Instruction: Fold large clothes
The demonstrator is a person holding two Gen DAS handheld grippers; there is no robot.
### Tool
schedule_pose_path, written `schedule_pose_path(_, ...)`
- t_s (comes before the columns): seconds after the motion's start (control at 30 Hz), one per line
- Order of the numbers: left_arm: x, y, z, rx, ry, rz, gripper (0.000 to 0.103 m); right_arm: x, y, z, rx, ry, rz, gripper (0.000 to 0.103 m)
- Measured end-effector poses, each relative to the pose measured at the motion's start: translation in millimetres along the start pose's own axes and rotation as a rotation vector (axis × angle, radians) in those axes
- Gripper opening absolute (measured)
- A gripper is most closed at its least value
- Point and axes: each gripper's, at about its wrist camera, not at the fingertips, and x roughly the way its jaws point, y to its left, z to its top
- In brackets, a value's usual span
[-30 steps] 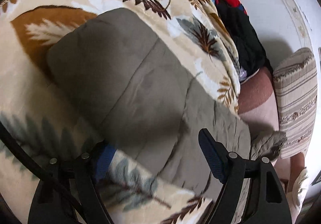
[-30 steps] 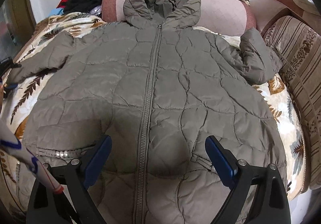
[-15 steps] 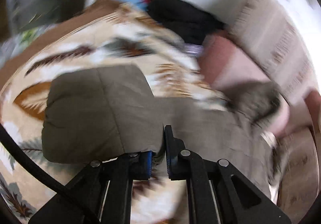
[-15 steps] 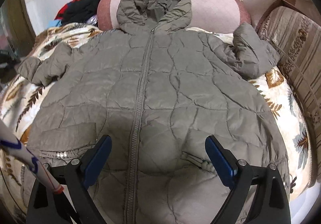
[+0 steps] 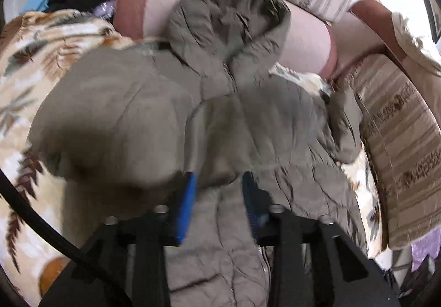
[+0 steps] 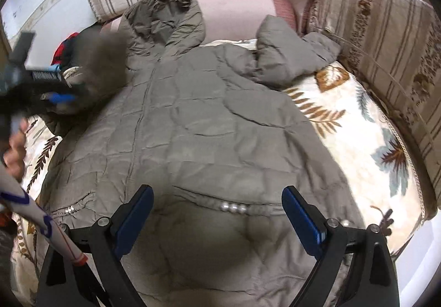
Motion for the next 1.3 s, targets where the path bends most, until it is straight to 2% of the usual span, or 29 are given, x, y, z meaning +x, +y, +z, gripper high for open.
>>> schedule_pose_path(0.03,-5,-1,-8,0.003,0.002,-0.013,0.045,-1,-1,1,-0.006,-0.002,0.0,0.097)
schedule_pose_path(0.1,-17,0,-21,0.003,-0.006,-0.026,0.062,0,0,2,-0.015,0.003,0.001,0.097)
schedule_pose_path(0.13,-30,2,-31,0.003,-0.024,-0.021,0.064,3,2,4,-0.015,0.011,0.013,0.097)
schedule_pose_path(0.2,-46,6,-46,0.018,-0.045,0.012,0.066,11,7,9,-0.006,0.037,0.054,0.097)
schedule_pose_path(0.33,-82,19,-88,0.041,-0.1,0.171,0.066,45,15,32,0.053,0.093,0.16,0.097)
schedule_pose_path(0.37,-89,23,-97,0.04,-0.11,0.194,0.066,54,16,38,0.07,0.096,0.161,0.097)
schedule_pose_path(0.5,-105,41,-130,-0.014,-0.128,0.214,0.066,106,16,72,0.124,0.13,0.129,0.097)
schedule_pose_path(0.63,-109,57,-151,-0.081,-0.127,0.209,0.066,157,8,97,0.255,0.214,0.181,0.094)
schedule_pose_path(0.73,-105,64,-157,-0.091,-0.119,0.196,0.066,175,12,112,0.27,0.234,0.21,0.083)
schedule_pose_path(0.77,-102,64,-156,-0.089,-0.12,0.201,0.066,180,15,118,0.257,0.246,0.21,0.066)
schedule_pose_path(0.8,-101,65,-156,-0.088,-0.118,0.205,0.066,185,17,122,0.251,0.263,0.223,0.044)
schedule_pose_path(0.87,-97,65,-156,-0.091,-0.115,0.209,0.066,190,16,132,0.255,0.28,0.239,0.024)
schedule_pose_path(0.9,-96,64,-156,-0.092,-0.113,0.207,0.066,189,16,134,0.248,0.269,0.221,0.017)
schedule_pose_path(0.97,-92,61,-157,-0.085,-0.103,0.204,0.066,187,16,142,0.203,0.232,0.128,0.014)
schedule_pose_path(1.07,-90,51,-161,-0.063,-0.087,0.204,0.066,189,22,148,0.067,0.184,-0.08,0.014)
schedule_pose_path(1.17,-94,36,-164,-0.026,-0.088,0.212,0.066,172,15,150,0.068,0.158,-0.028,0.014)
schedule_pose_path(1.23,-98,25,-165,0.004,-0.092,0.224,0.066,139,-2,154,0.092,0.094,0.03,0.021)
schedule_pose_path(1.27,-99,22,-165,0.013,-0.09,0.227,0.066,121,-14,157,0.101,0.055,0.059,0.034)
schedule_pose_path(1.3,-100,17,-165,0.021,-0.088,0.225,0.066,105,-25,159,0.109,0.014,0.067,0.054)
